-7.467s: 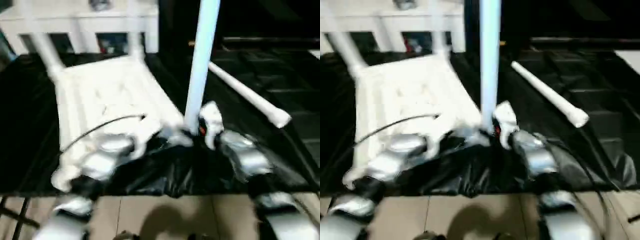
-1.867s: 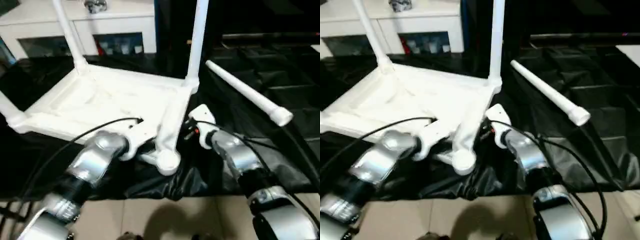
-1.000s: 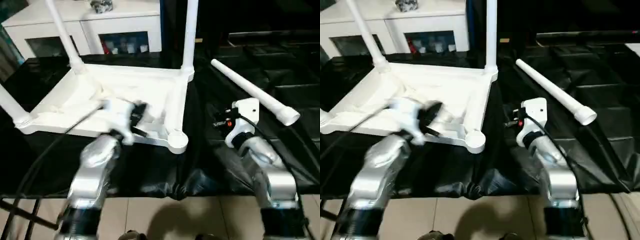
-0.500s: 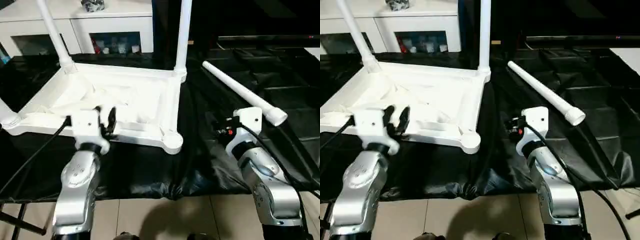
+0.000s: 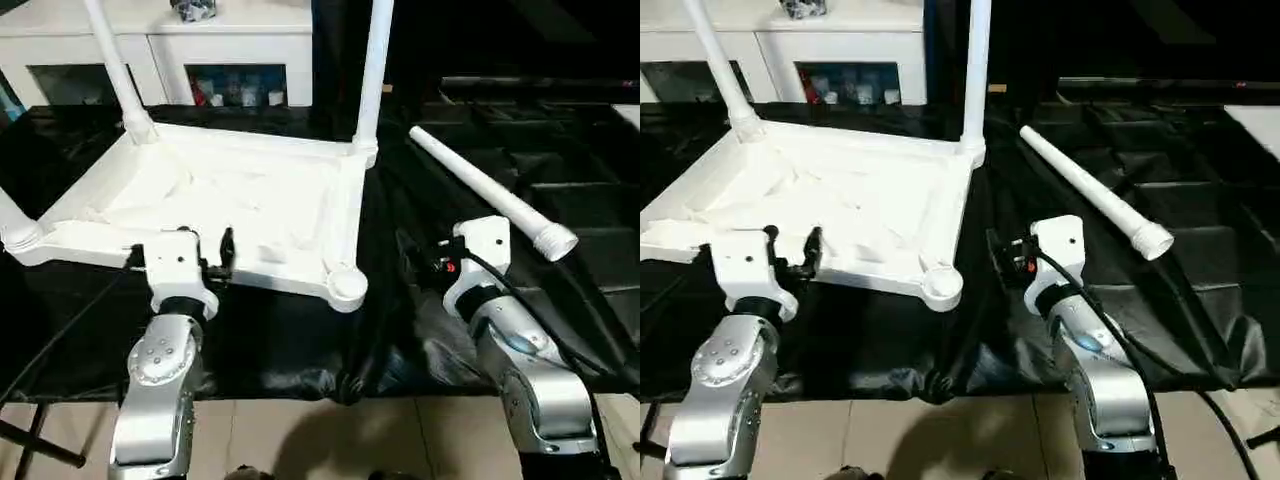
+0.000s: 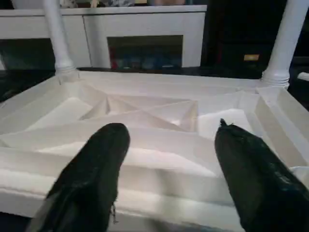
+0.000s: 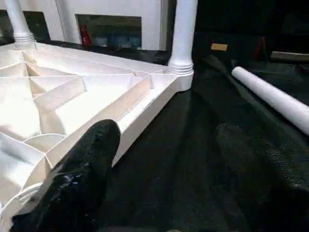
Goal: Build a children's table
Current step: Rotate table base
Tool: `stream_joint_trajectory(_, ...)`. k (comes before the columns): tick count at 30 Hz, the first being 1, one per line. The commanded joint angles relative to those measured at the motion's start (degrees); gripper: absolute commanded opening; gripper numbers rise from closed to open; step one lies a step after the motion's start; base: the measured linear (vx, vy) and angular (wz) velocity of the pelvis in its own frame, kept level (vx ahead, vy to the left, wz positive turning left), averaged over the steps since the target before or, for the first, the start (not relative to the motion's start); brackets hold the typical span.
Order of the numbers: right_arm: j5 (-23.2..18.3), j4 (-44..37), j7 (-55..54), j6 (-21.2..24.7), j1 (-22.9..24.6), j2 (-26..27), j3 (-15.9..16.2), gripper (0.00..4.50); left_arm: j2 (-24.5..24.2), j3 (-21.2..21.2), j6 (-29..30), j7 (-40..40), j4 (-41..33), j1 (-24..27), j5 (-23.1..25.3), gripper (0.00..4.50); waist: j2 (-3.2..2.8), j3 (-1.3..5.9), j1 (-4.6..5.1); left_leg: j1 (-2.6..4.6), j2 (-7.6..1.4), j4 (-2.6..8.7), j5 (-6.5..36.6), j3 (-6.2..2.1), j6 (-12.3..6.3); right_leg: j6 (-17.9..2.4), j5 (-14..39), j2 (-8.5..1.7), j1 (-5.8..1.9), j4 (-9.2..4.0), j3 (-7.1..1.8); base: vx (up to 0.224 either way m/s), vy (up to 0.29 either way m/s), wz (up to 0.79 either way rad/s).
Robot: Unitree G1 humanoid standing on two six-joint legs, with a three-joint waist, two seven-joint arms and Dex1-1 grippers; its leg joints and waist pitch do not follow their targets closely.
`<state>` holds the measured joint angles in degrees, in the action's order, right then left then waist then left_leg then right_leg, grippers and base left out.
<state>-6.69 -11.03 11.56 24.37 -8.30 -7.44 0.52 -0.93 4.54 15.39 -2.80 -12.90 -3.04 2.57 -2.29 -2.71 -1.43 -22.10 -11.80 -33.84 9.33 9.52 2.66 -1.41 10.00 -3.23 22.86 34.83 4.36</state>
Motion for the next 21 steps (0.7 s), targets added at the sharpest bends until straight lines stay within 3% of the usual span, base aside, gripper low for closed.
stream_joint_trajectory(1, 2.14, -0.29, -2.14, 0.87, 0.12, -1.11, -0.88, 3.95, 0.02, -1.9, -0.17, 0.82, -0.24, -0.61, 1.37, 3.74, -0.93, 2.88, 0.88, 3.44, -12.4, 10.64, 23.06, -6.44, -3.61, -4.02, 4.3, -1.85, 1.09, 3.15, -0.57, 0.004, -0.133, 0.04)
stream_joint_trajectory(2, 2.72, -0.18, -2.63, 1.01, 0.04, -1.23, -0.9, 4.04, -0.06, -2.09, -0.52, 0.98, -0.29, -0.61, 1.65, 3.83, -0.03, 3.22, 0.95, 2.86, -9.24, 8.74, 21.22, -4.86, -8.02, -7.54, 1.89, -3.02, 0.21, 1.88, -1.89, 0.002, -0.198, 0.01)
stream_joint_trajectory(3, 2.61, 0.14, -2.79, 2.14, -0.32, -1.29, -1.24, 4.08, 0.4, -1.76, 1.06, 2.54, -0.59, -0.94, 2.31, 3.88, 2.44, 3.36, 0.44, -0.04, 1.17, 0.84, 21.77, 1.29, -9.29, -14.15, 6.2, -3.43, -1.06, -5.05, -2.81, -0.028, -0.222, -0.04)
stream_joint_trajectory(4, 2.43, 0.28, -2.8, 2.72, -0.49, -1.31, -1.4, 4.09, 0.66, -1.58, 1.93, 3.3, -0.74, -1.11, 2.62, 3.9, 3.71, 3.73, -0.93, -0.53, 5.19, -6.66, 18.11, 2.49, -9.44, -13.45, 15.06, -5.67, -1.74, -7.5, -4.01, -0.028, -0.222, -0.04)
stream_joint_trajectory(5, 1.67, 0.51, -3.3, 2.91, -0.76, -0.92, -2.5, 4.09, 0.69, -1.35, 2.19, 3.5, -0.9, -1.39, 2.53, 3.98, 3.54, 3.9, -2.65, -2.93, 4.84, -7.89, 9.97, 0.51, -7.37, -7.33, 26.3, -7.56, -3.73, -7.23, -5.5, -0.048, -0.202, -0.04)
stream_joint_trajectory(6, 2.36, 1.17, -4.48, 1.79, -0.95, -1.0, -3.24, 4.09, 0.59, -1.31, 1.71, 3.45, -0.99, -1.55, 2.57, 4.12, 3.8, 2.88, -2.55, -3.18, 4.54, -6.4, 6.14, -0.37, -4.79, 5.26, 35.54, -7.21, -2.41, -7.37, -5.12, -0.054, -0.172, -0.06)
stream_joint_trajectory(7, 2.2, 1.45, -4.49, 1.4, -0.9, -0.98, -3.52, 4.09, 0.49, -1.33, 1.07, 3.23, -0.9, -1.56, 2.45, 4.12, 3.54, 2.72, -2.47, -2.99, 3.9, -3.76, 8.18, -1.36, -4.96, 12.31, 37.88, -7.29, -3.14, -7.62, -5.76, -0.054, -0.172, -0.06)
stream_joint_trajectory(8, 1.98, 1.69, -4.41, 1.06, -0.8, -0.98, -3.66, 4.09, 0.41, -1.34, 0.49, 3.06, -0.8, -1.54, 2.34, 4.32, 2.67, 2.95, -2.51, -2.06, 3.22, -2.24, 8.79, -2.15, -5.43, 12.48, 36.44, -7.22, -3.26, -7.67, -5.25, -0.059, -0.124, -0.03)
stream_joint_trajectory(9, 3.06, 1.65, -4.61, 0.12, -0.54, -1.56, -3.16, 4.09, 0.42, -1.38, 0.2, 3.01, -0.77, -1.41, 2.28, 4.34, 1.44, 2.52, -2.17, -0.87, 1.42, 0.16, 10.46, -3.24, -7.72, 11.57, 32.42, -5.44, -2.19, -8.41, -3.45, -0.066, -0.073, -0.07)
stream_joint_trajectory(10, 4.1, 1.51, -4.8, -0.69, -0.26, -2.08, -2.61, 4.09, 0.41, -1.37, -0.03, 2.94, -0.77, -1.25, 2.18, 4.34, 0.88, 2.54, -1.52, -0.86, 0.68, 0.97, 12.33, -4.02, -7.5, 10.71, 31.05, -4.32, -2.69, -7.93, -2.11, -0.066, -0.073, -0.07)
stream_joint_trajectory(11, 5.38, 1.41, -5.01, -2.11, 0.07, -2.52, -1.82, 4.09, 0.52, -1.38, -1.04, 2.84, -0.73, -0.98, 1.8, 4.36, -0.53, 3.11, -1.6, 0.39, -0.88, 1.37, 14.66, -4.3, -7.09, 9.23, 29.17, -4.37, -2.78, -8.42, -0.64, -0.051, -0.045, -0.07)
stream_joint_trajectory(12, 7.05, 1.16, -5.67, -3.48, 0.5, -2.95, -1.04, 4.09, 0.55, -1.48, -2.04, 2.85, -0.76, -0.71, 1.73, 4.43, -0.91, 3.01, -0.96, 1.28, -3.02, 2.22, 18.39, -4.79, -7.24, 5.81, 25.35, -4.92, -3.14, -8.33, -0.08, 0.0, 0.0, 0.0)
stream_joint_trajectory(13, 8.07, 0.82, -6.21, -3.63, 0.98, -3.17, -0.39, 4.09, 0.74, -1.46, -1.58, 2.9, -0.9, -0.51, 1.61, 4.43, -1.17, 2.96, -0.93, 1.52, -4.19, 2.87, 20.67, -5.26, -7.04, 4.14, 23.24, -5.11, -3.41, -7.69, 0.11, 0.0, 0.0, 0.0)
stream_joint_trajectory(14, 8.15, 0.76, -6.22, -3.57, 1.03, -3.21, -0.31, 4.09, 0.7, -1.51, -1.44, 2.85, -0.9, -0.51, 1.65, 4.43, -1.49, 2.32, -0.54, 1.59, -5.69, 4.15, 26.5, -5.53, -6.01, 2.1, 21.36, -5.36, -3.68, -6.31, -0.19, 0.0, 0.0, 0.0)
stream_joint_trajectory(15, 8.39, 0.02, -5.65, -2.47, 1.63, -3.71, 0.38, 4.09, 0.26, -2.17, 0.4, 2.32, -0.72, -0.62, 2.03, 4.43, -1.17, 1.31, -0.35, 2.34, -5.0, 4.43, 33.18, -4.85, -3.73, 1.36, 26.12, -5.7, -3.12, -6.67, -0.73, 0.0, 0.0, 0.0)
stream_joint_trajectory(16, 8.39, 0.02, -5.65, -2.47, 1.63, -3.71, 0.38, 4.09, 0.26, -2.17, 0.4, 2.32, -0.72, -0.62, 2.03, 4.43, -0.89, 0.83, -0.13, 3.15, -3.45, 3.53, 34.64, -4.05, -2.63, 1.8, 32.42, -5.89, -2.4, -8.14, -0.31, 0.0, 0.0, 0.0)
stream_joint_trajectory(17, 6.84, -0.8, -4.21, -1.81, 2.1, -3.59, 0.03, 4.09, 0.19, -2.5, 0.57, 1.71, -0.4, -0.7, 1.43, 4.43, -0.22, -0.14, 0.78, 7.0, 0.65, -1.14, 31.91, -1.89, -1.64, 4.9, 47.28, -5.89, 0.77, -14.14, 3.66, -0.073, -0.023, 0.13)
stream_joint_trajectory(18, 6.51, -1.35, -2.59, -1.92, 2.34, -4.4, 0.67, 4.09, 0.19, -2.69, -0.07, 1.5, -0.35, -0.6, 1.07, 4.43, -0.2, 0.06, 2.21, 7.23, 1.87, -2.79, 28.08, -0.81, -2.35, 10.52, 48.8, -4.15, -0.15, -16.42, 9.21, -0.065, 0.013, -0.01)
stream_joint_trajectory(19, 6.49, -1.38, -2.26, -2.11, 2.38, -4.57, 0.88, 4.09, 0.21, -2.73, -0.12, 1.44, -0.38, -0.55, 1.03, 4.43, -2.4, 0.77, 2.01, 6.32, -0.69, -0.82, 31.25, -2.3, -2.59, 10.72, 41.49, -4.27, -3.31, -14.07, 10.13, -0.065, 0.013, -0.01)
stream_joint_trajectory(20, 6.47, -1.42, -1.58, -2.53, 2.46, -4.94, 1.32, 4.09, 0.25, -2.81, -0.2, 1.3, -0.45, -0.46, 0.95, 4.43, -2.78, -0.22, -0.01, -3.41, -6.61, 8.55, 48.12, -5.17, 0.84, 1.98, 15.0, -3.78, -8.76, 5.04, 4.15, 0.055, 0.112, -0.17)
stream_joint_trajectory(21, 6.36, -1.14, -1.32, -3.06, 2.35, -4.94, 1.52, 4.09, 0.47, -2.85, 0.03, 1.18, -0.61, -0.27, 0.79, 4.43, -2.72, 1.17, -0.8, 0.52, -4.6, 9.83, 52.13, -3.26, 0.41, 0.67, 12.68, -2.31, -6.49, 6.8, 0.54, 0.086, 0.06, -0.04)
